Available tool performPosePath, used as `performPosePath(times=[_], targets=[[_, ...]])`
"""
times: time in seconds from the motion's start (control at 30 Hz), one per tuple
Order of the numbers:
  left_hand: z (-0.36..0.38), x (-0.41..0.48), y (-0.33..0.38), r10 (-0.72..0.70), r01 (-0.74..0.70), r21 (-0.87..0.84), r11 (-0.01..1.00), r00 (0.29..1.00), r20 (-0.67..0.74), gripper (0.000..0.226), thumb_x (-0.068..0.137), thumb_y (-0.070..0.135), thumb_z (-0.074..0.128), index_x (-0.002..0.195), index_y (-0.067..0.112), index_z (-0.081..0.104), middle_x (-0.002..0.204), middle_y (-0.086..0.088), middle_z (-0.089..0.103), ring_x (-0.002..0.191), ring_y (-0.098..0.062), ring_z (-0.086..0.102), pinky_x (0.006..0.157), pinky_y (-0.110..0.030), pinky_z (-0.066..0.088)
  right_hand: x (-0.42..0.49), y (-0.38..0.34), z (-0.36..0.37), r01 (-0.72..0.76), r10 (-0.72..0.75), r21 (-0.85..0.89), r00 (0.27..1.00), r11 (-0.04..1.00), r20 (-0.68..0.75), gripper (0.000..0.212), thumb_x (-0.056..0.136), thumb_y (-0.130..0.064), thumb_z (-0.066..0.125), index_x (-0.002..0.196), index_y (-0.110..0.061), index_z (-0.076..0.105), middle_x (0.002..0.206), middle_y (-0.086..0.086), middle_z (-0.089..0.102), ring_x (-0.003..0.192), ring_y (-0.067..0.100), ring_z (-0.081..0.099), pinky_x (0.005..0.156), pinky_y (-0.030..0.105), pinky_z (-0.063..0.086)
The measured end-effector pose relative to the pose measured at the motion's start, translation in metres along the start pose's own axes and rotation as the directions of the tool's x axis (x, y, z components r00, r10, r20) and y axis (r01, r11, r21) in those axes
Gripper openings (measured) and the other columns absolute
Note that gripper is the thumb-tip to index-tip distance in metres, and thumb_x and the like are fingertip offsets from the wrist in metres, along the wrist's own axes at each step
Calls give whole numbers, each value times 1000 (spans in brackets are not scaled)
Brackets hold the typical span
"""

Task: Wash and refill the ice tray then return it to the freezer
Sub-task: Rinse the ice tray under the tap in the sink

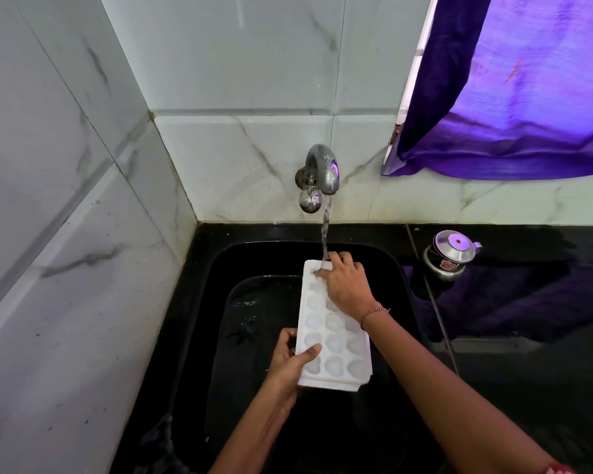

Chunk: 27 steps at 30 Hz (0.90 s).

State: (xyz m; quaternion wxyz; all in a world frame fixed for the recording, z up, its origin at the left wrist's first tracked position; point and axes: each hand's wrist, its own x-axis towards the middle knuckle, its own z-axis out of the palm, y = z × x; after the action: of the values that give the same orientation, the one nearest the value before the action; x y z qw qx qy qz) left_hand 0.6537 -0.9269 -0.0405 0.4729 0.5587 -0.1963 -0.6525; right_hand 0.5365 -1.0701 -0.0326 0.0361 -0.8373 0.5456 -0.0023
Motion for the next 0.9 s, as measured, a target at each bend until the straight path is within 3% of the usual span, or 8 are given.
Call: performPosePath(times=[0.2,0.3,0.4,0.5,0.67,0.83,0.9], targets=[[1,1,-4,-13,13,9,1000,1000,-4,32,78,-2,69,97,8,46,92,-14,68,70,-23,68,54,-30,55,0,-1,3,-48,47,57,999,997,11,36,97,-19,39,133,-14,43,133,7,40,118,25,39,97,38,39],[2,3,-6,-15,15,-9,1000,999,-30,31,78,-2,68,97,9,47,94,-15,67,73,-24,68,54,-30,55,-4,-3,9,-40,31,131,997,991,70,39,98,-25,42,135,-14,38,136,5,39,121,24,40,100,39,41],[0,2,-6,-15,14,-15,1000,999,-45,32,78,-2,69,99,9,47,94,-14,68,72,-23,69,53,-30,55,-7,-3,12,-98,94,187,995,977,29,39,98,-33,41,133,-14,41,134,4,42,121,22,41,99,36,42],[-2,1,-6,-11,10,-14,1000,999,-45,32,79,-1,68,101,8,47,92,-13,69,71,-22,69,54,-30,54,-9,-1,12,-112,111,130,994,985,11,41,99,-39,36,129,-14,48,134,6,41,122,23,39,97,35,41],[-4,-3,-5,-6,4,-58,998,1000,-31,31,82,-2,64,104,8,45,98,-14,67,74,-22,69,54,-30,55,-6,1,9,-88,83,67,993,994,79,36,101,-28,36,136,-27,47,141,7,34,130,26,30,104,42,34],[-6,-6,-7,15,-17,-57,998,1000,-27,28,83,-5,62,102,8,46,94,-13,67,71,-20,68,53,-29,55,-1,-5,9,-71,70,1,994,998,78,36,99,-22,37,132,-16,49,144,9,33,131,28,30,103,44,34],[-7,-6,-6,25,-27,-63,998,999,-33,29,83,-5,62,102,8,46,95,-12,66,72,-20,68,54,-28,55,-1,-6,11,-63,62,11,993,998,96,36,100,-25,36,134,-19,48,145,8,31,133,29,27,105,45,32]])
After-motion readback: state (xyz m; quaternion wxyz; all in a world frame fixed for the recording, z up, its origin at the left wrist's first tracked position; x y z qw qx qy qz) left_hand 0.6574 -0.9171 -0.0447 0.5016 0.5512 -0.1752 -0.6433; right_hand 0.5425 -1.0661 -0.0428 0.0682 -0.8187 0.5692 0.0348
